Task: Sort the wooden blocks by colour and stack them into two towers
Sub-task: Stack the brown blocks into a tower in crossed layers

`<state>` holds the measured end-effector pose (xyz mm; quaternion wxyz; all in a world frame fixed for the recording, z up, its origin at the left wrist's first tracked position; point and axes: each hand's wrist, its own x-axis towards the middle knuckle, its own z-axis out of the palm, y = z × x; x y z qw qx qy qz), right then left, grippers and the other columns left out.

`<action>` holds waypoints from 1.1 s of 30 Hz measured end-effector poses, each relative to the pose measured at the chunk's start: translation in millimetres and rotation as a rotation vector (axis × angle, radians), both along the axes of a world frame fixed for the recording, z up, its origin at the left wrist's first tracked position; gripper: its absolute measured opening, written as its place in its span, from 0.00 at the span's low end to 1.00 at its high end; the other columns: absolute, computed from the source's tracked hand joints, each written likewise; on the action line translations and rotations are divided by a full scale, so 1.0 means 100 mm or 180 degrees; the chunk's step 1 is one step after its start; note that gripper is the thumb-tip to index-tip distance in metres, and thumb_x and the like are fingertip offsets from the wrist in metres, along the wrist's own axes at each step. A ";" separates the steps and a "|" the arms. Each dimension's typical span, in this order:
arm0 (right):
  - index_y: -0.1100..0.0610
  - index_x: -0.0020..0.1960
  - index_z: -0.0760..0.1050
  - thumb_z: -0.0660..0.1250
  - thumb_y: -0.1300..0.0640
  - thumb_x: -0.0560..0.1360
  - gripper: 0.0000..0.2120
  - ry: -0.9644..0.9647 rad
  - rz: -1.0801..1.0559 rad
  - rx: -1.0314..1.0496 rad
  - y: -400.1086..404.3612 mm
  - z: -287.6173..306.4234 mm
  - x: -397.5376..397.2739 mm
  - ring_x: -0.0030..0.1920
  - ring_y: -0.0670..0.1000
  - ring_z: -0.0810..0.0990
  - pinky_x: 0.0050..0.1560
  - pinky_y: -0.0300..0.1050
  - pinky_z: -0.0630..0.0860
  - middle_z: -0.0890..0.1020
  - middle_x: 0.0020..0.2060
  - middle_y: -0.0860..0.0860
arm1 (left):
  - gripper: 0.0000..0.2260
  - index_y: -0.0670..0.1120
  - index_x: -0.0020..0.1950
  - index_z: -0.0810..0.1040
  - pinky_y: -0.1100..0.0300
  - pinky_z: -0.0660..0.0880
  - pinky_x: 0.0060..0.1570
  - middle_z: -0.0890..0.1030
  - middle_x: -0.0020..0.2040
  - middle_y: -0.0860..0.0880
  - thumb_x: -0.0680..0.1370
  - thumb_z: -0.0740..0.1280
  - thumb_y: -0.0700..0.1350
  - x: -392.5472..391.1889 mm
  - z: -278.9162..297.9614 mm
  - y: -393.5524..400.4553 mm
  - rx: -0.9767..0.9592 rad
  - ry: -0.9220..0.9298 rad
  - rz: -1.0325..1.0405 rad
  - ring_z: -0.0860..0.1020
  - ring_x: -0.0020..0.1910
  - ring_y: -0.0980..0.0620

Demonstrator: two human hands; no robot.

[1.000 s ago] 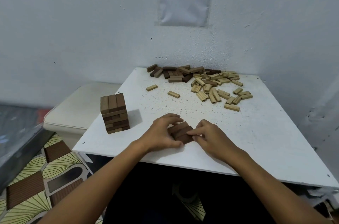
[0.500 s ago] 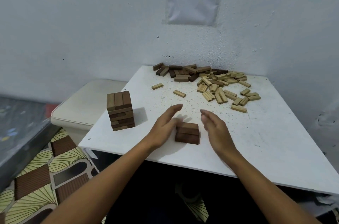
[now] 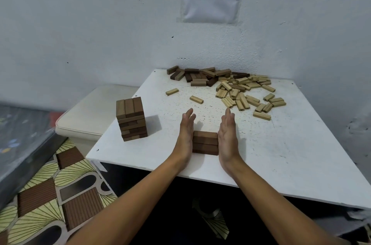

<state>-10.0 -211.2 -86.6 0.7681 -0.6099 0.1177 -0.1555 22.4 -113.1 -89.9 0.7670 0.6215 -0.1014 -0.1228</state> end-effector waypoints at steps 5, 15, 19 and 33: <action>0.44 0.79 0.49 0.47 0.33 0.73 0.37 -0.0019 -0.0061 0.0004 0.03 -0.03 0.02 0.76 0.41 0.52 0.76 0.43 0.48 0.52 0.78 0.44 | 0.35 0.53 0.78 0.58 0.55 0.50 0.76 0.62 0.77 0.50 0.74 0.45 0.68 0.00 -0.04 -0.03 0.0030 -0.0044 0.0050 0.58 0.76 0.56; 0.47 0.79 0.52 0.47 0.42 0.82 0.26 -0.0089 -0.0185 0.0017 0.03 -0.08 0.03 0.69 0.35 0.56 0.70 0.37 0.52 0.55 0.77 0.43 | 0.36 0.52 0.78 0.58 0.56 0.51 0.76 0.62 0.77 0.49 0.72 0.45 0.66 -0.01 -0.02 -0.03 0.0120 -0.0060 0.0013 0.57 0.76 0.55; 0.47 0.77 0.56 0.54 0.48 0.83 0.24 -0.0066 -0.0090 -0.0153 -0.09 -0.07 0.03 0.68 0.39 0.61 0.69 0.40 0.58 0.62 0.74 0.46 | 0.30 0.53 0.75 0.62 0.58 0.54 0.73 0.64 0.75 0.52 0.77 0.53 0.67 0.05 -0.01 0.06 0.0336 -0.0234 -0.0084 0.60 0.74 0.57; 0.31 0.74 0.48 0.78 0.46 0.63 0.52 0.0638 0.1408 -0.2976 -0.73 -0.05 -0.19 0.71 0.45 0.66 0.70 0.48 0.63 0.71 0.67 0.41 | 0.43 0.60 0.74 0.62 0.59 0.66 0.66 0.75 0.65 0.56 0.64 0.80 0.50 0.35 -0.02 0.59 0.2672 -0.1595 -0.1091 0.71 0.66 0.58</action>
